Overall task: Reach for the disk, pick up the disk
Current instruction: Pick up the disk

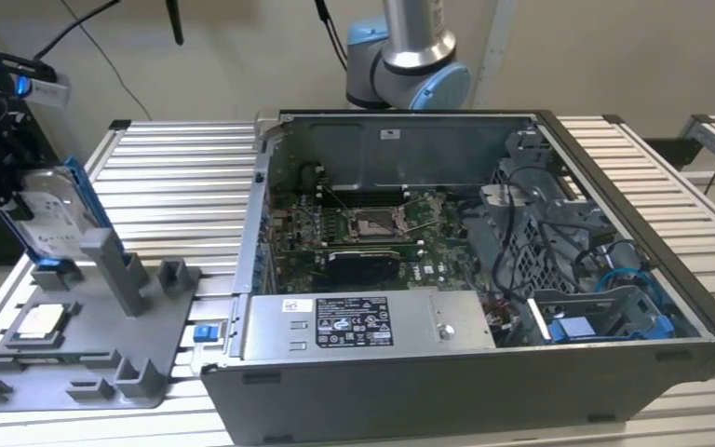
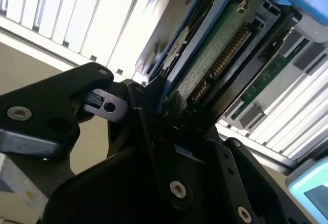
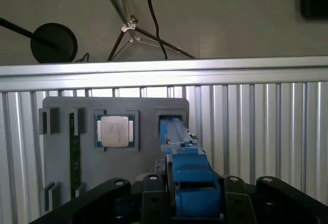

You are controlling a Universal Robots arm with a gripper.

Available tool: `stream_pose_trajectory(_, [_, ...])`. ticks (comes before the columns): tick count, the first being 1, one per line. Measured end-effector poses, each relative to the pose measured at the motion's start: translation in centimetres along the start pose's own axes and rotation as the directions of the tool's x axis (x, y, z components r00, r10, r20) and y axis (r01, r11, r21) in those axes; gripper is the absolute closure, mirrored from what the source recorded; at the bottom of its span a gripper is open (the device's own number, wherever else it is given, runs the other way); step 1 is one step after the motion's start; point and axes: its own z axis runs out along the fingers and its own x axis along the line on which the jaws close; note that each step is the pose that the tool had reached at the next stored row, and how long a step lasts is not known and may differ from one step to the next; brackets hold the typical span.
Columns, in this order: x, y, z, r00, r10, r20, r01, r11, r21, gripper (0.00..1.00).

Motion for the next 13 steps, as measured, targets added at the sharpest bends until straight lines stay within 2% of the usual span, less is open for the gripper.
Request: stream_pose_trajectory(13, [-0.02, 0.03, -0.9, 1.0, -0.002, -0.0001, 0.002, 1.0, 0.0001, 1.0])
